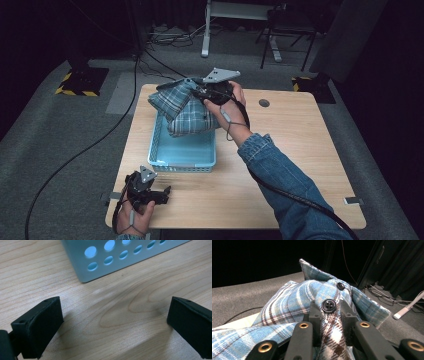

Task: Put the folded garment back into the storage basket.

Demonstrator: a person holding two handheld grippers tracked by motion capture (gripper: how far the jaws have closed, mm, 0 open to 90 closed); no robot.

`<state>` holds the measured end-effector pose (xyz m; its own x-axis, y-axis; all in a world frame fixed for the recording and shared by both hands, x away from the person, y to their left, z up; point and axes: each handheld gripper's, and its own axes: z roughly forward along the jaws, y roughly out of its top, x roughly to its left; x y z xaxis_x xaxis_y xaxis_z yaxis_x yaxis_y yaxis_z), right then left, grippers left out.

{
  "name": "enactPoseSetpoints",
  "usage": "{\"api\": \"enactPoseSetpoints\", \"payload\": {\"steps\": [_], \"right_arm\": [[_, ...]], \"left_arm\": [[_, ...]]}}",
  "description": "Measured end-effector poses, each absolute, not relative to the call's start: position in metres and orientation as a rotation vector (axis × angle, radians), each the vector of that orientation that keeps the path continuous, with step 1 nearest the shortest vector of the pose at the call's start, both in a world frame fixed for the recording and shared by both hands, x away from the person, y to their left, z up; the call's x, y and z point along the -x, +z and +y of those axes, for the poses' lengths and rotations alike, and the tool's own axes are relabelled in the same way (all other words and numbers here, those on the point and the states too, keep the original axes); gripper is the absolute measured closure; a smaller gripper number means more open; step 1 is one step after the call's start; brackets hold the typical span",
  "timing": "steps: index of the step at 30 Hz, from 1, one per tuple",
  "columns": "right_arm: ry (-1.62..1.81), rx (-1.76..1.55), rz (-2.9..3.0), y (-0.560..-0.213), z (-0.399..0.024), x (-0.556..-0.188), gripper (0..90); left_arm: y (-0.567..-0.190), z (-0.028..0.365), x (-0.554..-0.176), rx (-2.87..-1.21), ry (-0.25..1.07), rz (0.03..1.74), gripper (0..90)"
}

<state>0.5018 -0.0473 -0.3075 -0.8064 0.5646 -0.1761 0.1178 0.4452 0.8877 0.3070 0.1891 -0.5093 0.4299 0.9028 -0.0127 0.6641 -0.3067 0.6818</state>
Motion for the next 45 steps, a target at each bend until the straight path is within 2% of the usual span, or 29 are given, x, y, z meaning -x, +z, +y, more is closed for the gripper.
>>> {"api": "enactPoseSetpoints", "payload": {"steps": [16,35,37,41,43,45], "right_arm": [[1.296,-0.57,2.305,-0.332,-0.027,-0.501,76.8],[1.231,-0.539,2.399,-0.376,-0.004,-0.492,74.1],[1.239,-0.549,2.41,-0.379,-0.004,-0.491,69.8],[1.286,-0.608,2.466,-0.385,-0.003,-0.495,34.1],[1.277,-0.615,2.481,-0.386,-0.003,-0.496,27.2],[1.282,-0.615,2.48,-0.384,-0.006,-0.494,25.1]], "left_arm": [[-0.509,0.189,-0.307,-2.072,0.502,1.314,0.2],[-0.509,0.189,-0.307,-2.071,0.503,1.316,0.2],[-0.509,0.189,-0.307,-2.072,0.503,1.315,0.2],[-0.509,0.189,-0.307,-2.071,0.503,1.315,0.2],[-0.509,0.189,-0.307,-2.071,0.503,1.315,0.2],[-0.509,0.189,-0.307,-2.074,0.502,1.314,0.2]]}}
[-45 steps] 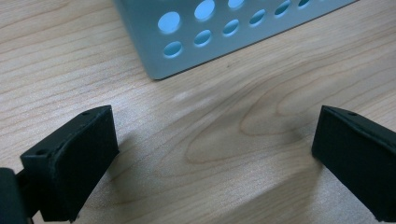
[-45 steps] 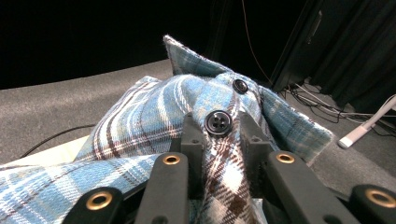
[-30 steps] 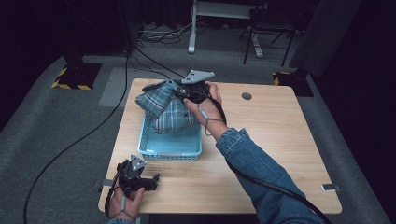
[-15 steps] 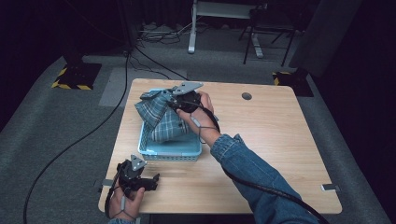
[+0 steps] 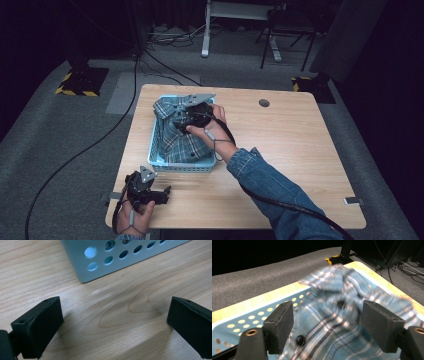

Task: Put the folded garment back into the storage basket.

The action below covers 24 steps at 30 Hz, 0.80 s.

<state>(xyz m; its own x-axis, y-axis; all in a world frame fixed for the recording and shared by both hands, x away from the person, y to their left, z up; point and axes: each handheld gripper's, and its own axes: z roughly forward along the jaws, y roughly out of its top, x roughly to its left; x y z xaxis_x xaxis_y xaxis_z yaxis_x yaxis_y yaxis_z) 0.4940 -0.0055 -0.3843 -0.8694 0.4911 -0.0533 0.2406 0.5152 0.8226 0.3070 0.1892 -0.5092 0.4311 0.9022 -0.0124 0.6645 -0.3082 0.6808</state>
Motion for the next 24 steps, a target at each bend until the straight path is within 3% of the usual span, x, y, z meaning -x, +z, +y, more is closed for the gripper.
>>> {"api": "enactPoseSetpoints", "payload": {"steps": [24], "right_arm": [[1.345,-0.588,2.431,-0.345,-0.044,-0.482,21.0]], "left_arm": [[-0.509,0.189,-0.307,-2.074,0.499,1.313,0.2]]}}
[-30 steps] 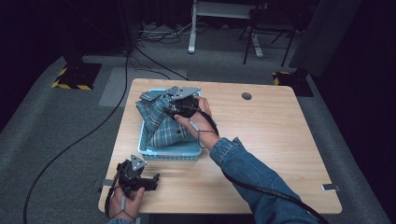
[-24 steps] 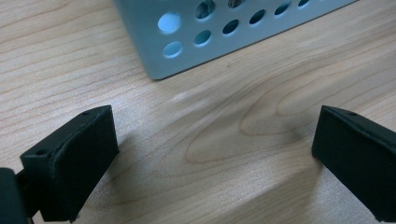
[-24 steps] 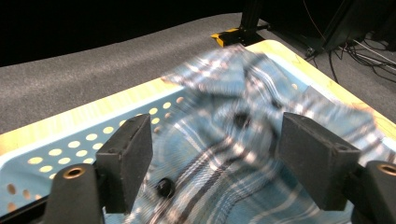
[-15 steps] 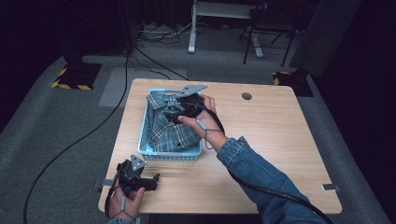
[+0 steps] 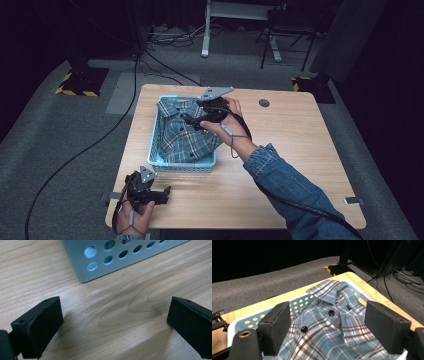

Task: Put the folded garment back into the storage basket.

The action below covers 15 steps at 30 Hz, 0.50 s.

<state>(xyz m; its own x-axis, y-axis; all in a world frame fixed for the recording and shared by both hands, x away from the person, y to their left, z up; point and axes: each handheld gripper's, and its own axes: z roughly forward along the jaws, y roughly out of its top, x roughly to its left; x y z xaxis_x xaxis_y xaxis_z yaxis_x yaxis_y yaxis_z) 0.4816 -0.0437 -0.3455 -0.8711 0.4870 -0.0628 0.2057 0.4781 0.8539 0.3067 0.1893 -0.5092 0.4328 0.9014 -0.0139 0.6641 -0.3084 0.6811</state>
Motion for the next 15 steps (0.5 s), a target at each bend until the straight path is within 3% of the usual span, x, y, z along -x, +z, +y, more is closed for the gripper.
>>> {"api": "enactPoseSetpoints", "payload": {"steps": [15], "right_arm": [[1.353,-0.579,2.425,-0.323,-0.072,-0.473,18.5]], "left_arm": [[-0.509,0.19,-0.306,-2.074,0.498,1.311,0.2]]}}
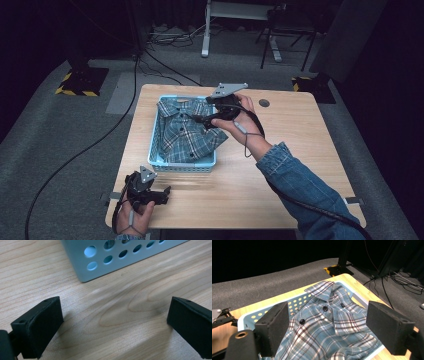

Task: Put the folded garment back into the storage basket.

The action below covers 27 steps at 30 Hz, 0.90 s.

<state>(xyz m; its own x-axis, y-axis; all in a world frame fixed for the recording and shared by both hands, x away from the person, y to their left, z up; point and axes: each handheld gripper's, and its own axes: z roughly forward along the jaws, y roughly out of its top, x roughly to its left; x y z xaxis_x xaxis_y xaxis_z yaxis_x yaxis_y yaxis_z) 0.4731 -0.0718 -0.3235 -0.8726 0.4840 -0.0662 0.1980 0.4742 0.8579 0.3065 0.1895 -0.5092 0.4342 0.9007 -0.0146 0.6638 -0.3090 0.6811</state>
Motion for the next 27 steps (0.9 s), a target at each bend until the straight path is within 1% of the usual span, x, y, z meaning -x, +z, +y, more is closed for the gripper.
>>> {"api": "enactPoseSetpoints", "payload": {"steps": [13,27], "right_arm": [[1.396,-0.605,2.397,-0.312,-0.102,-0.471,17.9],[1.383,-0.614,2.376,-0.308,-0.131,-0.471,17.8]], "left_arm": [[-0.509,0.19,-0.306,-2.074,0.497,1.31,0.2],[-0.509,0.19,-0.306,-2.074,0.498,1.31,0.2]]}}
